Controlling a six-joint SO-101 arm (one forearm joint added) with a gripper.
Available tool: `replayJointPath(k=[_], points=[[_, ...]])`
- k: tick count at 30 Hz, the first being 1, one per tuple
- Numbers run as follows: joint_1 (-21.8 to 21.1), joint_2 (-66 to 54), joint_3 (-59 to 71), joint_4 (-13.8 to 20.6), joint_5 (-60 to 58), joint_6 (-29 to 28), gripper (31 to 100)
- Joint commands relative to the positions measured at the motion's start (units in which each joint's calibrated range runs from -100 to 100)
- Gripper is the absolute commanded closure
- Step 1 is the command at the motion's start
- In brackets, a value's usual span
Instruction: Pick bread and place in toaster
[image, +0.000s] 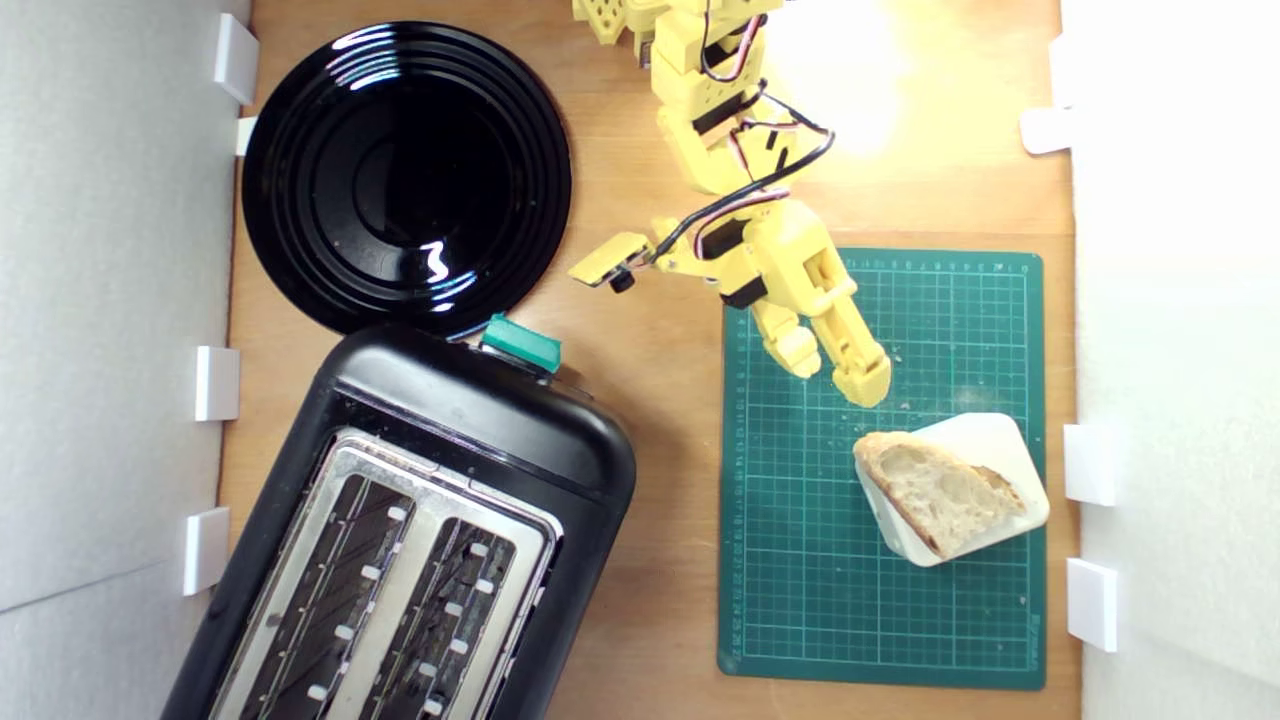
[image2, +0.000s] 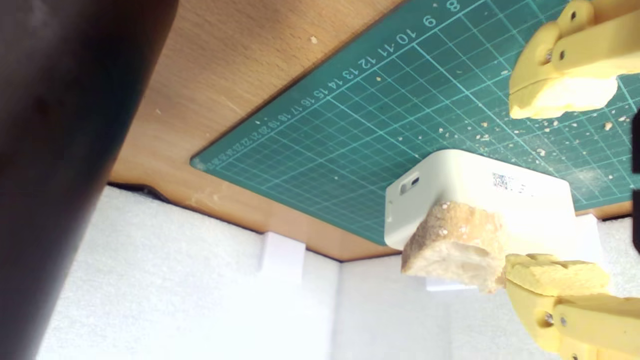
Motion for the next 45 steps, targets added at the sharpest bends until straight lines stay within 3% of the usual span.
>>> replayJointPath(k=[1,7,8,9,12,45], points=[[-1.7,1.5,-4.6,-0.5,-2.1,0.1,39.4],[-1.6,7.1,-8.8,-0.6,-6.4,0.1,39.4],[-1.6,7.2,-8.9,-1.3,-6.4,0.1,39.4],[-1.9,7.8,-10.1,-4.2,-6.4,0.1,39.4],[-2.8,8.1,-11.6,-6.6,-6.3,0.1,39.4],[-7.3,19.8,-27.4,-6.9,-6.1,2.7,39.9]])
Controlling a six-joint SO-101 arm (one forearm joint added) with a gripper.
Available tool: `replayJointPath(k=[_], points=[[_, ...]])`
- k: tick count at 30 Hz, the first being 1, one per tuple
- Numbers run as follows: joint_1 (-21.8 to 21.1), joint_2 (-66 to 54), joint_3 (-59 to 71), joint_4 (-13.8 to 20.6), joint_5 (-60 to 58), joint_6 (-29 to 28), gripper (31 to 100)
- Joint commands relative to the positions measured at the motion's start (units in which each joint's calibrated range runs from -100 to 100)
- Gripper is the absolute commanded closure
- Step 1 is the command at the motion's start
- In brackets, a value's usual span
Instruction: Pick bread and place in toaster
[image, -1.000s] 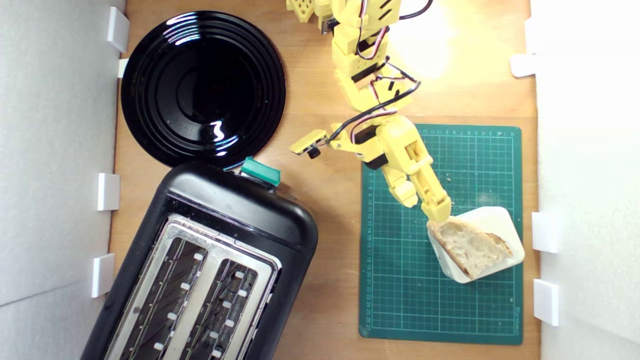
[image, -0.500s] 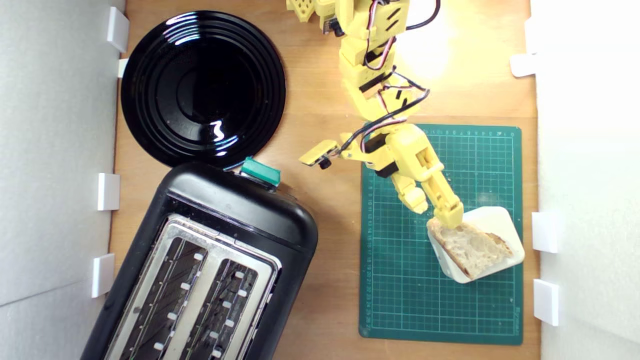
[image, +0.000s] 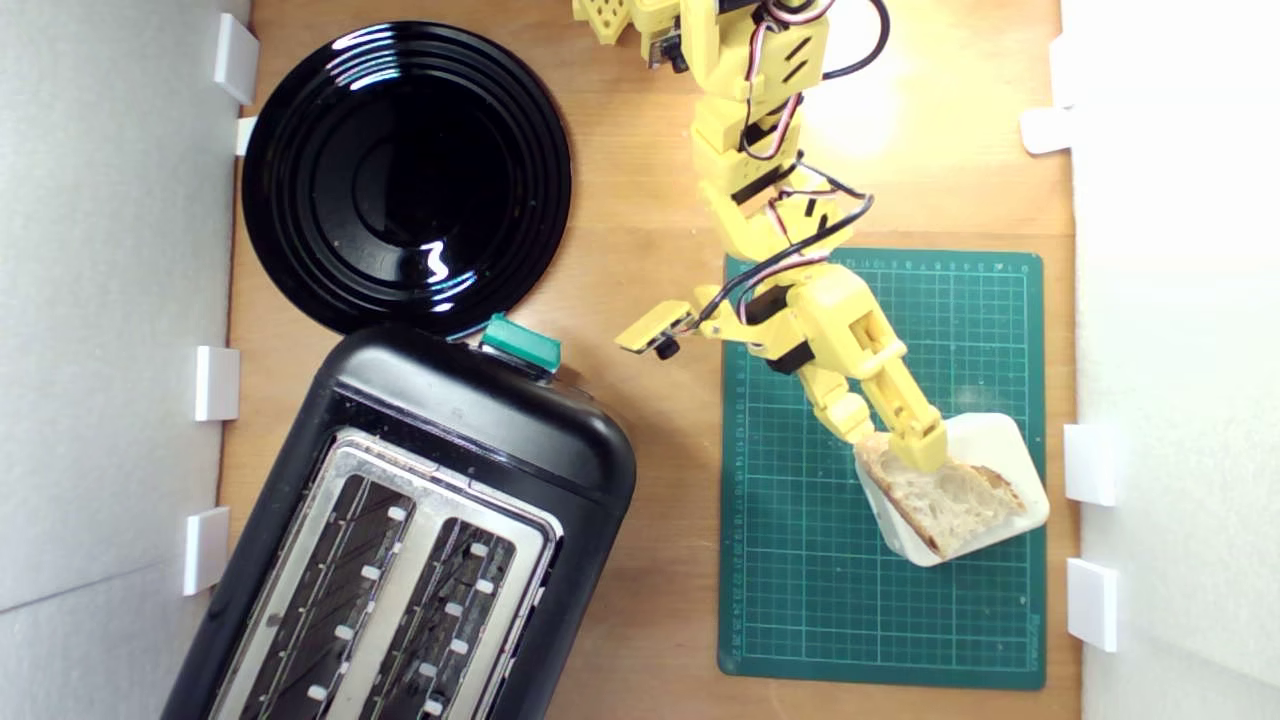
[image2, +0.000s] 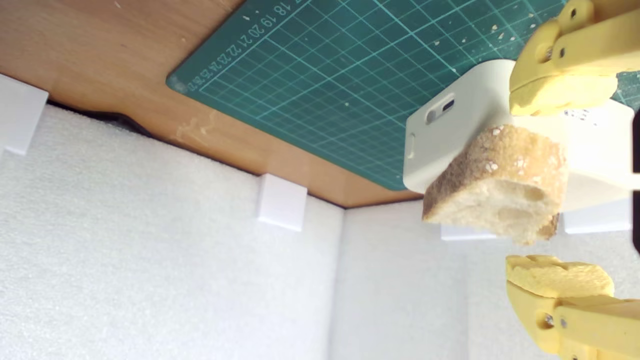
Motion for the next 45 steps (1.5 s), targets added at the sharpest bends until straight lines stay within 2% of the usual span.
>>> replayJointPath(k=[1,6,11,28,45], points=[[-1.6,0.1,-3.2,-0.5,-1.7,1.6,40.0],[-1.8,0.6,-3.8,-0.5,-1.7,1.9,40.0],[-1.9,1.2,-5.7,-3.8,-1.5,1.9,39.8],[-1.9,1.2,-5.8,-3.8,-1.5,1.9,40.5],[-1.9,1.2,-5.8,-3.8,-1.6,1.8,68.8]])
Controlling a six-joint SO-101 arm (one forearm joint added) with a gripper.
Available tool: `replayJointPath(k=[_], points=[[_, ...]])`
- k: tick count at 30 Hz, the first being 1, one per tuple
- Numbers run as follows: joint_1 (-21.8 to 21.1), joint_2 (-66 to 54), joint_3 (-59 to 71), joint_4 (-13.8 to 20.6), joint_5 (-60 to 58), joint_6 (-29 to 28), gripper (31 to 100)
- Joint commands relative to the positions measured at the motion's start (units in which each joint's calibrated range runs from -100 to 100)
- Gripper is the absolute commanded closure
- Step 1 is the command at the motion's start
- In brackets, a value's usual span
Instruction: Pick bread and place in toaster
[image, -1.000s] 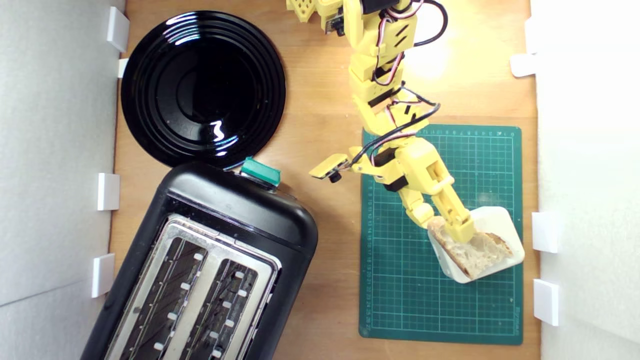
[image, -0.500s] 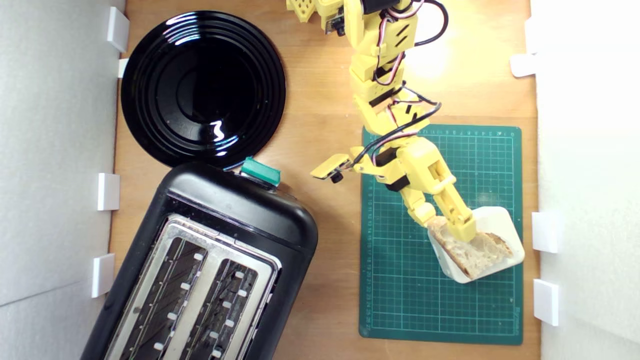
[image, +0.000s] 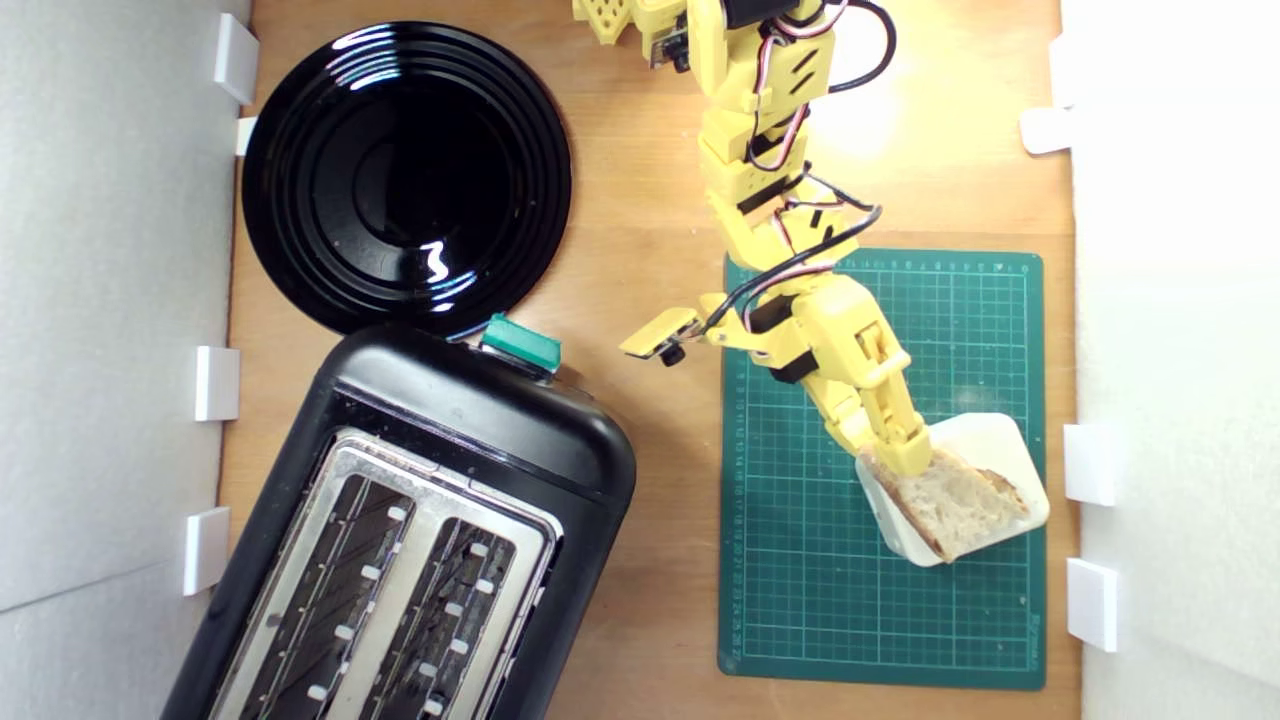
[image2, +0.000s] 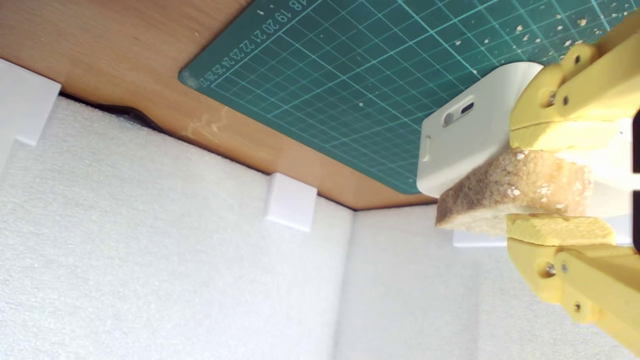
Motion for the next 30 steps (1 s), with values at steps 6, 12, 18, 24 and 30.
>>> replayJointPath(k=[6,12,18,24,30], points=[[-0.5,-0.9,-2.5,-0.4,-1.6,0.2,71.4],[-0.2,-1.6,-2.2,-0.4,-1.6,0.0,74.6],[-0.2,-1.8,-2.2,-0.4,-1.6,0.0,74.6],[0.0,-6.8,-2.0,-0.5,-1.3,-0.1,74.6],[0.0,-12.5,-1.9,-0.5,1.4,0.1,74.5]])
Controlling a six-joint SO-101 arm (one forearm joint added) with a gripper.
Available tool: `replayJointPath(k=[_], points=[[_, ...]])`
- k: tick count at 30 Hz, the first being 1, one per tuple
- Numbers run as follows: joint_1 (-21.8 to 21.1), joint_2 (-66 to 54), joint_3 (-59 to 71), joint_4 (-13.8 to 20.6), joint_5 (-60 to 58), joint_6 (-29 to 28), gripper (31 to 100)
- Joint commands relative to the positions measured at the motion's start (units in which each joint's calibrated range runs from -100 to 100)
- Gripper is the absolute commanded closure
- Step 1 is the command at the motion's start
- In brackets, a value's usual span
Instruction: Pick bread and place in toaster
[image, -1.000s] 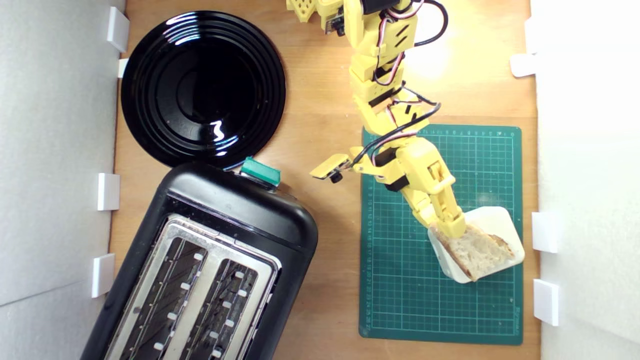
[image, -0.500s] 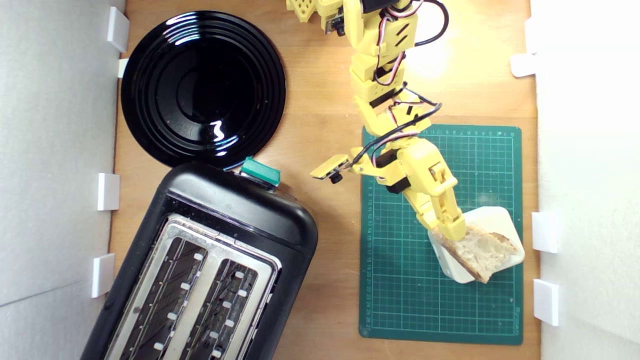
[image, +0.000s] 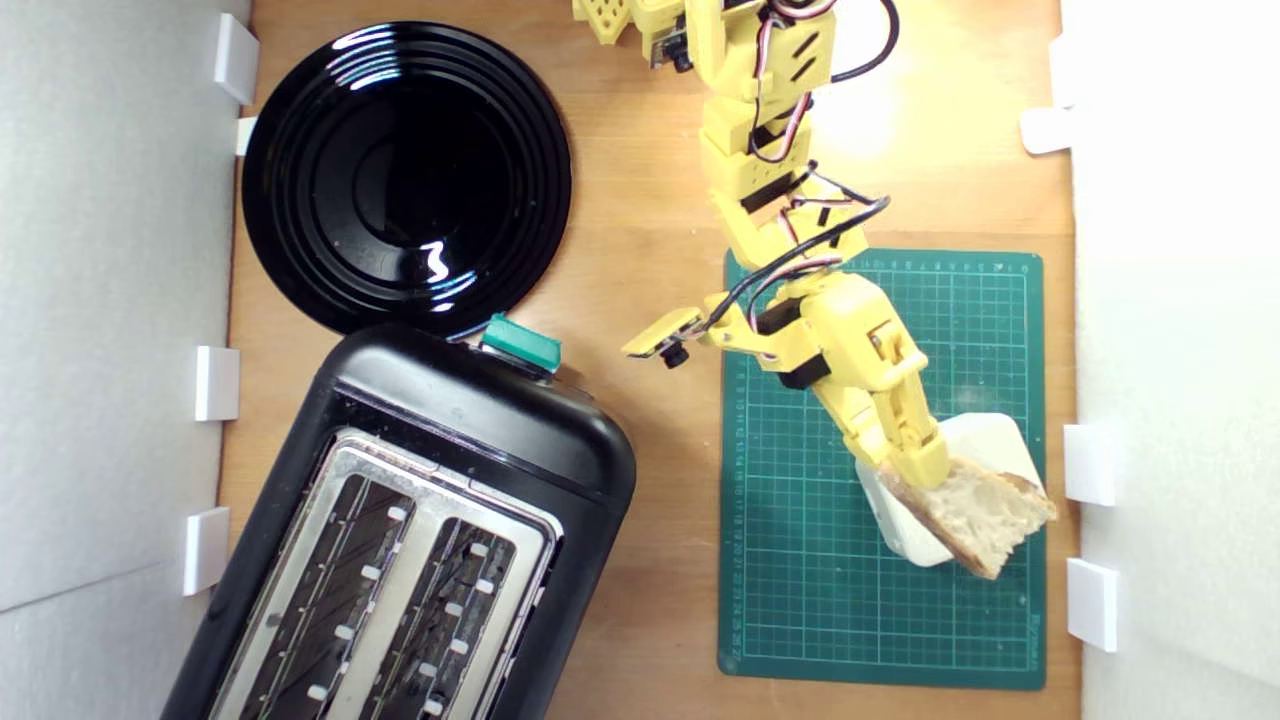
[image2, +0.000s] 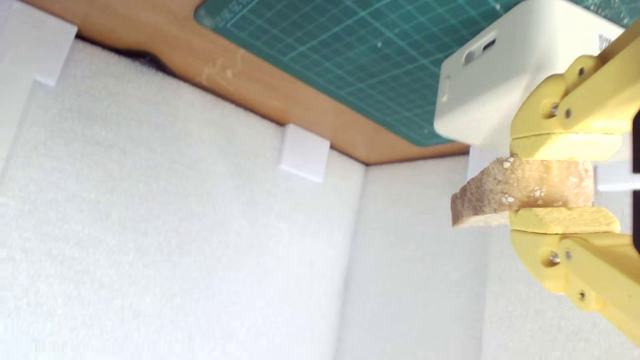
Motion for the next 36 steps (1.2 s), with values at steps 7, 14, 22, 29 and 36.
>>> replayJointPath(k=[7,14,22,29,36], points=[[-0.2,-20.0,-1.6,-0.5,16.8,-0.1,74.7],[-0.7,-35.8,-1.9,-0.5,32.0,-0.1,74.6],[-0.4,-52.5,-2.4,0.4,47.0,0.4,74.2],[0.0,-57.8,-17.9,-0.3,68.2,1.7,74.6],[0.0,-58.4,-39.1,0.2,87.6,4.0,74.7]])
